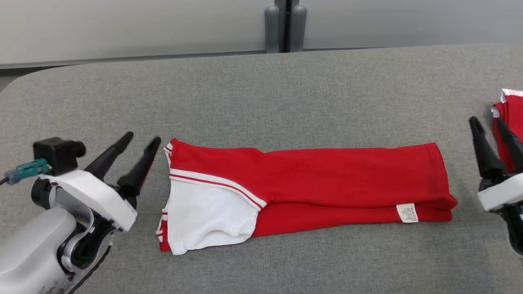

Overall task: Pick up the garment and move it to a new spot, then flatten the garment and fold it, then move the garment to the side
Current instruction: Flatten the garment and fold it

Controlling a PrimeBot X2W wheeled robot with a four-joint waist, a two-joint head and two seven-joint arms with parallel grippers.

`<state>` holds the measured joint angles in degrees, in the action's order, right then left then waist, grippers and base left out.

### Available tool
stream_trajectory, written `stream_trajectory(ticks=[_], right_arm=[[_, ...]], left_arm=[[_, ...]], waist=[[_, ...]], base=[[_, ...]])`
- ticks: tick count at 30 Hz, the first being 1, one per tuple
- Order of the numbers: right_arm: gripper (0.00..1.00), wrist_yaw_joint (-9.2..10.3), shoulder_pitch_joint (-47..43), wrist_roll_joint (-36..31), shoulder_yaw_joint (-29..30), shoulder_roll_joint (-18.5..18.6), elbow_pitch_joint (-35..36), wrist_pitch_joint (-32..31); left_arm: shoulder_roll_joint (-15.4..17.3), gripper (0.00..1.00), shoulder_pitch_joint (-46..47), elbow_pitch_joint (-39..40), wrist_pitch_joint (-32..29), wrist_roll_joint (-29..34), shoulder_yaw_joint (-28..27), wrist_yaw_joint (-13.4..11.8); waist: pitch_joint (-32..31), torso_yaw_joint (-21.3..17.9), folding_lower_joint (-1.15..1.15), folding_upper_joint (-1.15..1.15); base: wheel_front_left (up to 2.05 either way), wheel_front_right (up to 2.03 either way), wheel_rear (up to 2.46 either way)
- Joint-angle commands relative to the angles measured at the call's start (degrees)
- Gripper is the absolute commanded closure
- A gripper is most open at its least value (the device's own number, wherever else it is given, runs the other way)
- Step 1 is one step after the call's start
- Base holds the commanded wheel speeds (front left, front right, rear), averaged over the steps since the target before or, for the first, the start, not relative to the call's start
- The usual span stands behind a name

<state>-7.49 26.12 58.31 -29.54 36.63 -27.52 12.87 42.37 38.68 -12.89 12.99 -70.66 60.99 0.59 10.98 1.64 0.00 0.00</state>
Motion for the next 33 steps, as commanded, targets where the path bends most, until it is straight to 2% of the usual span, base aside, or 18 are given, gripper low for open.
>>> stream_trajectory(ticks=[1,4,6,9,11,15,20,23,26,30,33], right_arm=[[0.0,0.0,-0.94,-0.21,0.76,-1.15,1.32,1.11],[0.0,0.01,-3.11,-2.97,3.41,-2.83,3.82,2.25],[0.0,-0.01,-4.41,-6.23,7.46,-5.25,6.15,2.4],[0.0,0.0,-8.04,-12.49,14.17,-9.71,9.97,2.37],[0.0,0.0,-10.12,-17.6,17.3,-12.35,12.24,2.37],[0.0,0.0,-13.75,-25.92,21.53,-17.29,15.21,2.38],[0.0,0.0,-16.6,-31.01,23.53,-21.15,16.35,2.39],[0.0,0.0,-17.48,-32.04,24.49,-22.55,15.65,2.4],[0.0,0.0,-17.62,-32.74,25.32,-23.42,14.32,2.4],[0.0,0.0,-16.93,-33.27,27.14,-24.03,12.3,2.39],[0.0,0.0,-16.12,-33.03,29.01,-25.67,7.48,2.39]], left_arm=[[-1.41,0.0,-2.17,-0.83,1.02,-2.66,-2.43,-1.29],[-5.14,0.0,-4.16,-1.86,2.15,-4.63,-13.08,-2.93],[-9.01,0.0,-7.79,-1.64,2.13,-0.98,-22.41,-3.25],[-13.26,0.0,-13.26,-0.44,2.1,12.56,-32.95,-4.76],[-17.83,0.0,-17.15,1.49,2.12,20.59,-38.91,-5.46],[-25.48,0.0,-24.5,4.26,2.14,32.99,-47.98,-3.82],[-34.44,0.0,-30.07,4.39,2.11,42.55,-56.14,0.34],[-37.05,0.0,-30.98,2.67,2.12,46.51,-58.85,3.25],[-38.57,0.0,-30.72,1.1,2.12,48.59,-60.42,4.96],[-39.07,0.0,-29.87,-0.04,2.13,49.69,-61.07,5.97],[-39.31,0.0,-29.34,-1.2,2.13,52.58,-60.58,6.47]], waist=[[-0.61,0.11,0.0,0.0],[-1.12,0.4,0.0,0.0],[-1.29,0.65,0.0,0.0],[-1.43,0.74,0.0,0.0],[-1.64,0.79,0.0,0.0],[-2.02,1.09,0.0,0.0],[-2.06,1.38,0.0,0.0],[-1.82,1.51,0.0,0.0],[-1.21,1.74,0.0,0.0],[-0.76,1.97,0.0,0.0],[-0.5,2.2,0.0,0.0]], base=[[0.0,0.0,0.0],[0.0,0.0,0.0],[0.0,0.0,0.0],[0.0,0.0,0.0],[0.0,0.0,0.0],[0.0,0.0,0.0],[0.0,0.0,0.0],[0.0,0.0,0.0],[0.0,0.0,0.0],[0.0,0.0,0.0],[0.0,0.0,0.0]])
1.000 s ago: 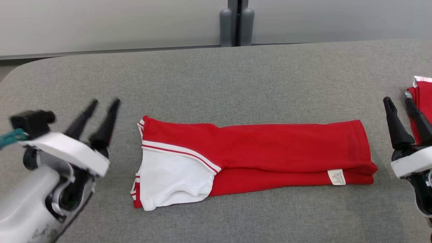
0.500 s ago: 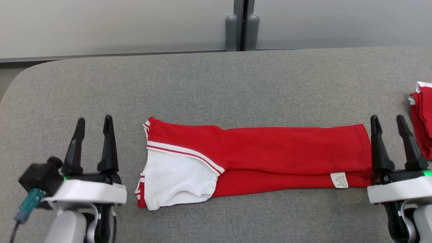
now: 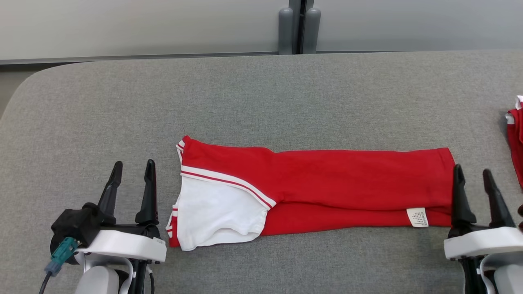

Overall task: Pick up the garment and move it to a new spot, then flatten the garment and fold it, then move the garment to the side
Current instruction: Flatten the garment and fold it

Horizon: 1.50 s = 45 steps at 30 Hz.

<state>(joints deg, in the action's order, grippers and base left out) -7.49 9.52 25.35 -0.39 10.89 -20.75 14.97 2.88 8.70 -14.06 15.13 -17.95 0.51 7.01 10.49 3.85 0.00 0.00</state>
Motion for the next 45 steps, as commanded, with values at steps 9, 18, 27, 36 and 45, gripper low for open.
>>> stream_trajectory(ticks=[9,18,27,36,45], right_arm=[[0.0,0.0,4.32,4.7,2.24,-1.31,-13.32,0.2],[0.0,0.0,7.93,7.35,0.89,-1.11,-22.2,-1.05],[0.29,0.0,8.87,9.15,-3.18,-1.15,-26.17,-2.11],[1.0,0.07,10.13,12.02,-2.11,1.77,-28.4,-0.97],[1.0,0.05,13.71,7.93,4.46,6.19,-31.29,0.28]], left_arm=[[0.14,0.0,1.35,-0.37,-0.02,-0.3,0.98,0.5],[0.14,0.0,1.67,-0.44,-0.02,-1.91,0.59,0.56],[0.14,0.0,1.19,-0.85,-0.02,-2.43,0.53,0.58],[0.12,0.0,1.32,-1.18,-0.02,-2.86,-0.15,0.58],[0.14,0.0,0.77,-1.48,-0.02,-2.87,0.16,0.59]], waist=[[0.23,0.65,0.0,0.0],[0.79,1.41,0.0,0.0],[0.5,1.41,0.0,0.0],[0.34,1.36,0.0,0.0],[-0.41,1.21,0.0,0.0]], base=[[0.0,0.0,0.0],[0.0,0.0,0.0],[0.0,0.0,0.0],[0.0,0.0,0.0],[0.0,0.0,0.0]])
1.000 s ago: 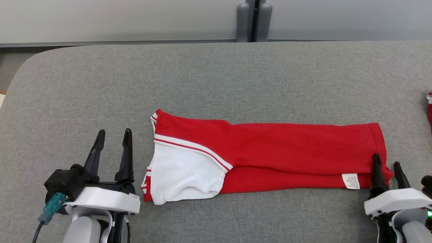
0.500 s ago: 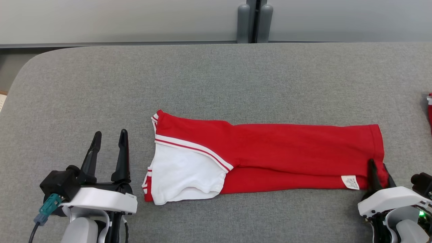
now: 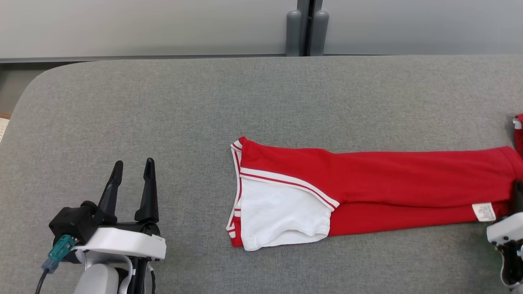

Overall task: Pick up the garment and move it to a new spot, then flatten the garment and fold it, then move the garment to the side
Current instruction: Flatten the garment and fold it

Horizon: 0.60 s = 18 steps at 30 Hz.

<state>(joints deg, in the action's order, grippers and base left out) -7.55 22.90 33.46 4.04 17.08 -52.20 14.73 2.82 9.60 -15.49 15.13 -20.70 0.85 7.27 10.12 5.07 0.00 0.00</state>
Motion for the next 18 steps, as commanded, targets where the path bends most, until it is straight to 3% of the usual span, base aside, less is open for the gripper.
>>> stream_trajectory(ticks=[1,9,18], right_arm=[[1.0,0.12,0.7,-0.56,0.36,-0.03,0.87,0.58],[1.0,0.08,1.38,-2.16,-1.69,-1.68,10.92,0.32],[1.0,0.07,0.14,-3.13,-9.73,-7.23,26.63,-6.5]], left_arm=[[0.21,0.0,-0.2,-0.11,-0.02,-0.1,-0.35,0.32],[0.24,0.0,-1.13,0.41,-0.02,0.73,-0.9,0.33],[0.21,0.0,-1.2,0.54,-0.02,0.08,-3.03,0.33]], waist=[[-0.18,-0.03,0.0,0.0],[-1.18,-0.53,0.0,0.0],[-2.39,-0.5,0.0,0.0]], base=[[0.0,0.0,0.0],[0.0,0.0,0.0],[0.0,0.0,0.0]])
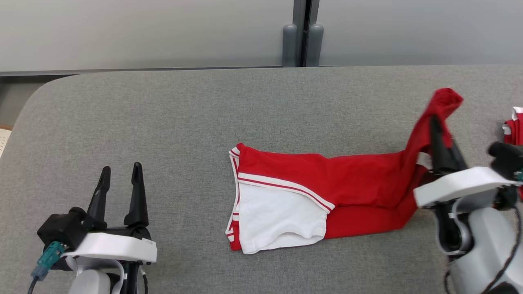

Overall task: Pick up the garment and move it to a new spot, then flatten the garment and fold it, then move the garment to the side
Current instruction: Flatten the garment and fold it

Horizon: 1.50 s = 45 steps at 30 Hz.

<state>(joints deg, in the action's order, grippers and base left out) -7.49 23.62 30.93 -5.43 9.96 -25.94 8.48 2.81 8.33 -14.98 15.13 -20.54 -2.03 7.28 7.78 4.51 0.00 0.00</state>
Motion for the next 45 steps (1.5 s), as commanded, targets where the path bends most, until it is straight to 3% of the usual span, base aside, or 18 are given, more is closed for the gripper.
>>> stream_trajectory(ticks=[1,6,11,21,30,31,32,33,41,45], right_arm=[[1.0,0.0,-0.75,-0.78,-1.32,-0.97,1.87,-1.13],[1.0,0.0,-1.99,0.57,-7.38,-4.68,7.96,-5.29],[1.0,0.0,-3.12,2.24,-13.65,-6.44,9.67,-7.4],[1.0,-0.01,-1.92,7.5,-23.1,-7.0,2.73,-4.23],[1.0,-0.01,1.3,13.19,-31.54,-6.98,-8.64,1.76],[0.96,0.0,1.69,13.28,-32.24,-6.99,-9.69,2.2],[0.09,-0.01,2.16,13.13,-33.08,-6.97,-10.57,2.63],[0.0,-0.01,2.28,13.7,-34.24,-7.03,-11.17,2.64],[0.0,0.0,3.95,20.43,-46.29,-6.92,-6.94,1.12],[0.0,0.0,6.3,20.39,-46.5,-6.92,-7.88,3.13]], left_arm=[[0.2,0.0,0.1,-0.11,-0.02,-0.26,0.27,0.32],[0.26,0.0,0.85,-0.94,-0.01,0.32,1.96,0.32],[0.25,0.0,0.88,-1.2,-0.02,-1.33,2.71,0.32],[0.24,0.0,0.45,-2.14,-0.02,-3.08,5.08,0.31],[0.19,0.0,-0.36,-2.95,-0.02,-3.96,4.98,0.27],[0.17,0.0,-0.38,-3.0,-0.02,-4.04,5.01,0.27],[0.21,0.0,-0.47,-3.12,-0.02,-4.03,5.09,0.27],[0.22,0.0,-0.53,-3.27,-0.02,-4.0,5.13,0.27],[0.23,0.0,0.07,-5.01,-0.02,-5.1,5.46,0.27],[0.23,0.0,0.8,-4.57,-0.02,-5.43,5.32,0.27]], waist=[[-0.08,0.15,0.0,0.0],[-0.36,1.17,0.0,0.0],[-0.58,2.74,0.0,0.0],[-0.28,7.82,0.0,0.0],[0.41,11.8,0.0,0.0],[0.51,11.92,0.0,0.0],[0.59,12.0,0.0,0.0],[0.64,12.07,0.0,0.0],[0.71,11.24,0.0,0.0],[0.57,10.03,0.0,0.0]], base=[[0.0,0.0,0.0],[0.0,0.0,0.0],[0.0,0.0,0.0],[0.0,0.0,0.0],[0.0,0.0,0.0],[0.0,0.0,0.0],[0.0,0.0,0.0],[0.0,0.0,0.0],[0.0,0.0,0.0],[0.0,0.0,0.0]])
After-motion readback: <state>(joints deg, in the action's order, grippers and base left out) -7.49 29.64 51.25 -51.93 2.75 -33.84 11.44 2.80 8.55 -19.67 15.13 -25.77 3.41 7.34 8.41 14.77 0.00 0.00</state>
